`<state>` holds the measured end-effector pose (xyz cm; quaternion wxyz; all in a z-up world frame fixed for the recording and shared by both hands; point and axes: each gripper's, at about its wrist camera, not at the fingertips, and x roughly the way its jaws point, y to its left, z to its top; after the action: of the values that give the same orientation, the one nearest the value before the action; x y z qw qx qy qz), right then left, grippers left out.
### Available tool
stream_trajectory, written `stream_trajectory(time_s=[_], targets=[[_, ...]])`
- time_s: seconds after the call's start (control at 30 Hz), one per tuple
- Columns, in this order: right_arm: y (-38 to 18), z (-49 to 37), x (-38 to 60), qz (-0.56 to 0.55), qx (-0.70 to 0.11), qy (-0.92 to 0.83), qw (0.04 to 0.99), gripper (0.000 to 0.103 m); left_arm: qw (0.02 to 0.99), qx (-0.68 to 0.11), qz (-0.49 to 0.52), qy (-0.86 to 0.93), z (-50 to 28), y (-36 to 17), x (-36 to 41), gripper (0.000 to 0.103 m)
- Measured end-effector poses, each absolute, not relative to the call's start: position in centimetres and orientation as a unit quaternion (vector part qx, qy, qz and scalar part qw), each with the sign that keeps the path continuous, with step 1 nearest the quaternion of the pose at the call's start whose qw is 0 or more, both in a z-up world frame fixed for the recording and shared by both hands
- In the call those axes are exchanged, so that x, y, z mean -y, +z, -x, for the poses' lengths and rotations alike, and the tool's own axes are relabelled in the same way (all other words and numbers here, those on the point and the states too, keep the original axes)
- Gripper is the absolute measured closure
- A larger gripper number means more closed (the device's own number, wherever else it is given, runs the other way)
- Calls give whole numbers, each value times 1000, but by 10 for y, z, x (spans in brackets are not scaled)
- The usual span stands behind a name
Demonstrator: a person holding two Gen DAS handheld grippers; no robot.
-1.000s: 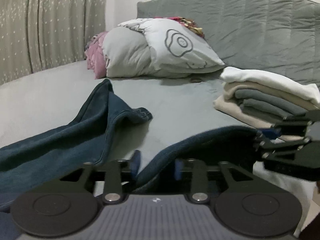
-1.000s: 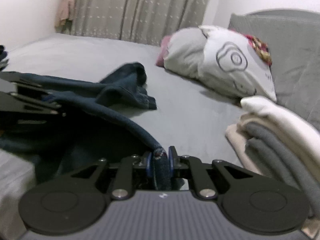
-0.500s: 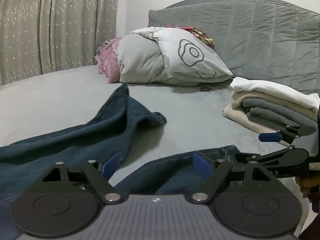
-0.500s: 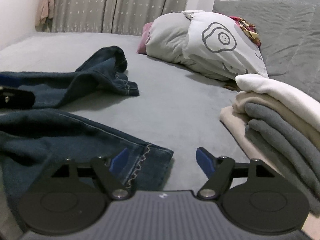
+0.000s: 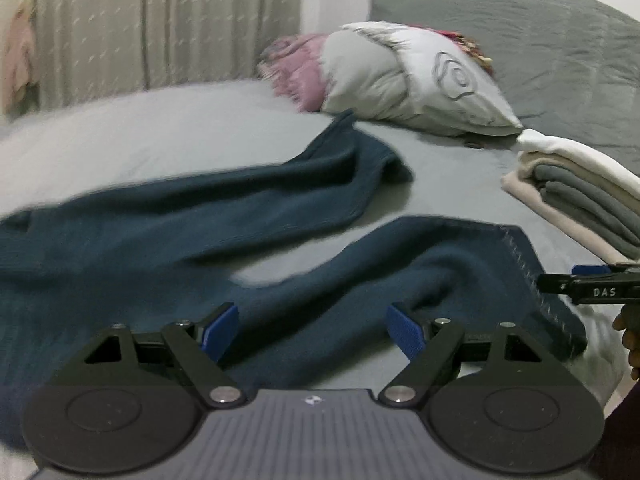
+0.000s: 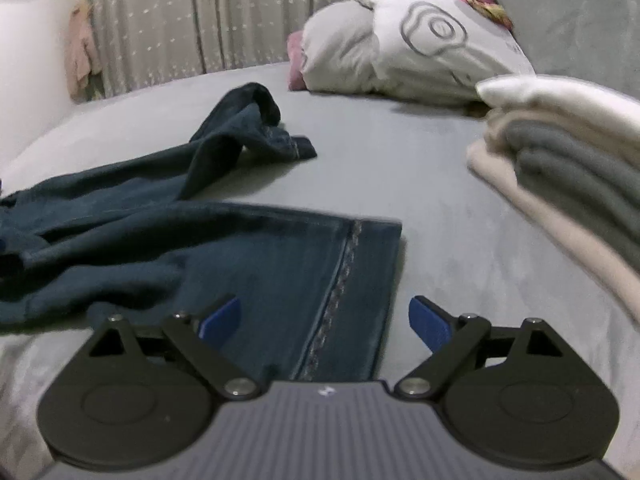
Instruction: Fold clothes
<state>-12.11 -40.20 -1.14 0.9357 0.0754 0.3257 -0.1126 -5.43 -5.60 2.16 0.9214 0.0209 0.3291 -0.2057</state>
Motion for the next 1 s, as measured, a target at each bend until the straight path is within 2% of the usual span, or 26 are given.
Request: stream_trajectory(time_s=[0.27, 0.43, 0.53, 0.63, 0.73, 0.77, 0.83, 0.93, 0.97, 1.0], targets=[[-18, 159, 384, -97, -306, -128, 938, 12, 923, -358, 69, -118, 82, 8, -22, 21], [-14, 176, 344, -6, -288, -88, 954, 12, 913, -364, 162, -85, 90, -4, -65, 21], [-14, 180, 322, 59, -289, -54, 954, 16, 904, -359, 222, -73, 90, -11, -89, 21], [-20, 181, 299, 137, -299, -12, 944, 25, 884, -361, 292, -59, 83, -25, -112, 21], [-29, 176, 287, 199, -314, 8, 928, 40, 872, -355, 331, -59, 76, -34, -121, 22], [-33, 173, 285, 220, -323, 10, 921, 44, 872, -352, 335, -58, 74, -34, -122, 22], [-41, 169, 283, 259, -330, 13, 908, 45, 872, -349, 340, -55, 70, -33, -123, 22], [-52, 163, 283, 311, -331, 15, 891, 60, 871, -349, 341, -50, 65, -32, -120, 22], [-55, 162, 283, 325, -330, 14, 886, 77, 871, -349, 342, -48, 63, -31, -119, 22], [-57, 162, 283, 348, -326, 11, 879, 99, 871, -349, 341, -48, 62, -31, -119, 22]])
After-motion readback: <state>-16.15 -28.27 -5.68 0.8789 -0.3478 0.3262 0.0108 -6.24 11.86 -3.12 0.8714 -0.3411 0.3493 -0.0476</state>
